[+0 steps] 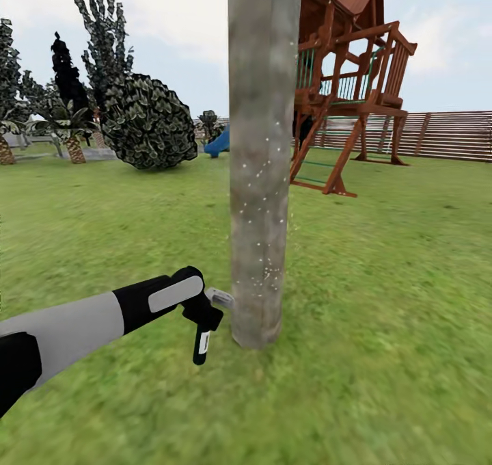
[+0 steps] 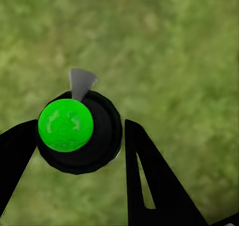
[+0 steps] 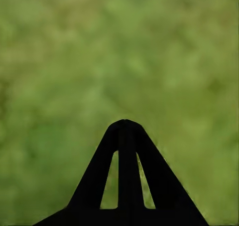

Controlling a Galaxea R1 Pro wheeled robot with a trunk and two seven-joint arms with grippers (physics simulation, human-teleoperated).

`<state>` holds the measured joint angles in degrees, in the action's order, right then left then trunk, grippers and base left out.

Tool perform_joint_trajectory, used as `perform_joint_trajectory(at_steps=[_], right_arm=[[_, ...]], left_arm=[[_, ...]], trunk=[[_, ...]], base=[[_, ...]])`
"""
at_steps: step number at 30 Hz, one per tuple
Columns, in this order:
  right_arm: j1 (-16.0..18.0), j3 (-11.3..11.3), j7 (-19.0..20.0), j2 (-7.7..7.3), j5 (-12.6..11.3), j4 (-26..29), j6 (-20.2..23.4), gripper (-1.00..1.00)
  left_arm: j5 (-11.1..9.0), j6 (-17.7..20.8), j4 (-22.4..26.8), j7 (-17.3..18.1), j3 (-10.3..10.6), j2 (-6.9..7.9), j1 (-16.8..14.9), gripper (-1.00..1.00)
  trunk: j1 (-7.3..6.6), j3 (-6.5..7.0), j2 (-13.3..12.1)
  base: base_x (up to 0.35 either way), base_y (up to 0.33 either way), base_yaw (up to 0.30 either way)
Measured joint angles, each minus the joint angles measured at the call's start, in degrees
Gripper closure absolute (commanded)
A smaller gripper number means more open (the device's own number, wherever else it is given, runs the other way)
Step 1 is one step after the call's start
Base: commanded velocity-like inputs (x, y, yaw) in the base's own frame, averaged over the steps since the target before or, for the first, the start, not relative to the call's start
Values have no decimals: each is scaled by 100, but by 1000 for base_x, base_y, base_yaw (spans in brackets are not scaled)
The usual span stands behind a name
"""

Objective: In the garden, pick up the pesticide atomizer on the floor and spray pesticide onto both trees until each tree trunk is fully covered.

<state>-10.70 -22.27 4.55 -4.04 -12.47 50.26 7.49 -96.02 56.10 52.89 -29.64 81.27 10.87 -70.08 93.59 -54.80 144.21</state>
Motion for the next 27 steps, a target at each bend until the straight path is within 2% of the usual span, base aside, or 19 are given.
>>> perform_joint_trajectory(at_steps=[4, 6, 8, 9, 11, 20, 27], right_arm=[[0, -27, -14, -18, 23, 0, 7, 100], [-6, -223, -6, -57, 35, -10, 13, 100], [-8, -369, 4, -82, 39, -22, 17, 100], [-9, -421, 7, -90, 41, -32, 18, 100], [-8, -458, 10, -96, 41, -45, 19, 100], [-107, -475, 47, -108, 42, -60, 10, 100], [-115, -475, 55, -108, 42, -61, 10, 100]], left_arm=[[-10, -41, 4, 36, 0, 6, 43, 100], [24, -55, 6, 63, 1, 6, 97, 100], [226, -77, 4, 244, 0, 6, 125, 100], [379, -88, -24, 479, 0, 6, 134, 100], [510, -123, -54, 695, 0, 6, 143, 100], [637, -226, -64, 800, 3, -3, 149, 100], [644, -244, -67, 801, 9, 0, 164, 100]], trunk=[[0, 0, 0], [0, 0, 0], [0, 0, 0], [0, 0, 0], [0, 0, 0], [0, 0, 0], [0, 0, 0]], base=[[4, 333, -34], [1, 333, -147], [0, 333, -203], [0, 333, -226], [0, 333, -232], [0, 321, -238], [5, 318, -239]])
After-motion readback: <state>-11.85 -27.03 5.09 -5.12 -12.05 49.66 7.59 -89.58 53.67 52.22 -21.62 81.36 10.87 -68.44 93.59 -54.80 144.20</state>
